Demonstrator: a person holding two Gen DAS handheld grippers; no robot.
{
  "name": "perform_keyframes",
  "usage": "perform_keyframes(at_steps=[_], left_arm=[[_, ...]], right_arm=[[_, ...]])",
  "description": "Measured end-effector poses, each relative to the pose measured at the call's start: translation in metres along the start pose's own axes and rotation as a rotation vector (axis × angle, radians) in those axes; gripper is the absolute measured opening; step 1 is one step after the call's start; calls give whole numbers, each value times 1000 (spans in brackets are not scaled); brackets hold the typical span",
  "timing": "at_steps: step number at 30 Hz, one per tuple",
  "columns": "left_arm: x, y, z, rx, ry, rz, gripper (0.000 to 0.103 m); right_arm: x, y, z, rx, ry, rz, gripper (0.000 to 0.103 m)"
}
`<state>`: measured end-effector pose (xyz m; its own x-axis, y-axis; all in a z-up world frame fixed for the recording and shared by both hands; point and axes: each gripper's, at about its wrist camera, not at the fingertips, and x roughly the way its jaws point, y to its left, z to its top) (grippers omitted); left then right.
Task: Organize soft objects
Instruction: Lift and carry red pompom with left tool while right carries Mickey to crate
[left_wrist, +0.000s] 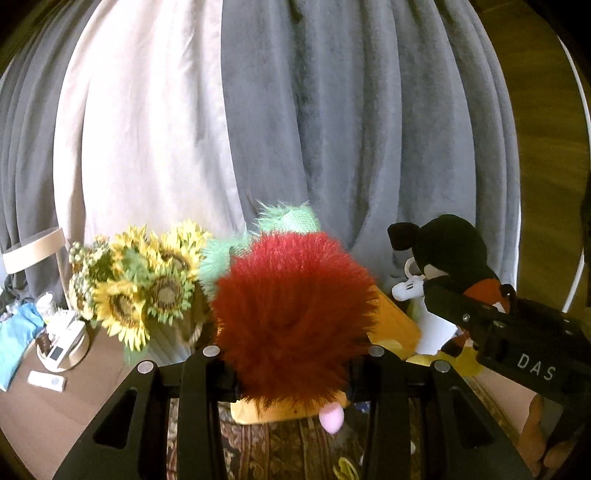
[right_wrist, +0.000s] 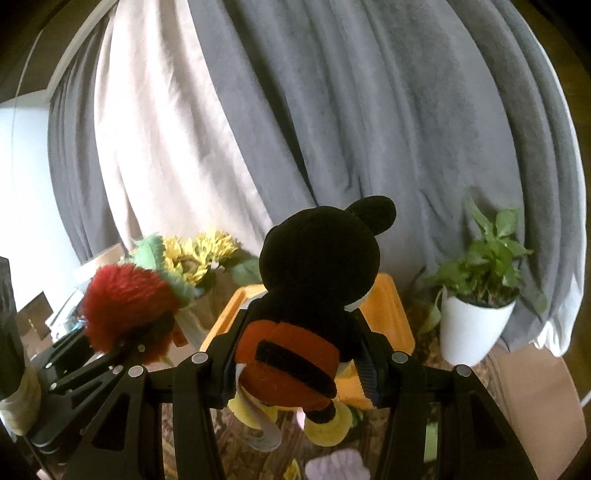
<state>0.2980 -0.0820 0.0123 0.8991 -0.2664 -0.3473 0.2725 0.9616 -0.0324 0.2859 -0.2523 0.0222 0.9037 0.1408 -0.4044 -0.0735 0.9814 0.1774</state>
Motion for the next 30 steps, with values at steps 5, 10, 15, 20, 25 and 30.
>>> perform_keyframes(at_steps=[5,10,15,20,25,30], left_arm=[[28,4,10,7,-6,14,38],[60,10,16,7,15,25,38],[98,16,17,-1,60,21,38],[133,20,13,-11,113,19,38],[163,22,6,-14,163,19,38],[188,22,-7,-8,226,19,38]], right_arm=[[32,-9,15,7,12,16,53],[67,-17,24,16,35,18,53],[103,-28,29,25,70,6,53],[133,-35,26,23,115,-14,53],[165,-45,20,41,167,-25,53],[189,-54,9,68,236,-22,53]])
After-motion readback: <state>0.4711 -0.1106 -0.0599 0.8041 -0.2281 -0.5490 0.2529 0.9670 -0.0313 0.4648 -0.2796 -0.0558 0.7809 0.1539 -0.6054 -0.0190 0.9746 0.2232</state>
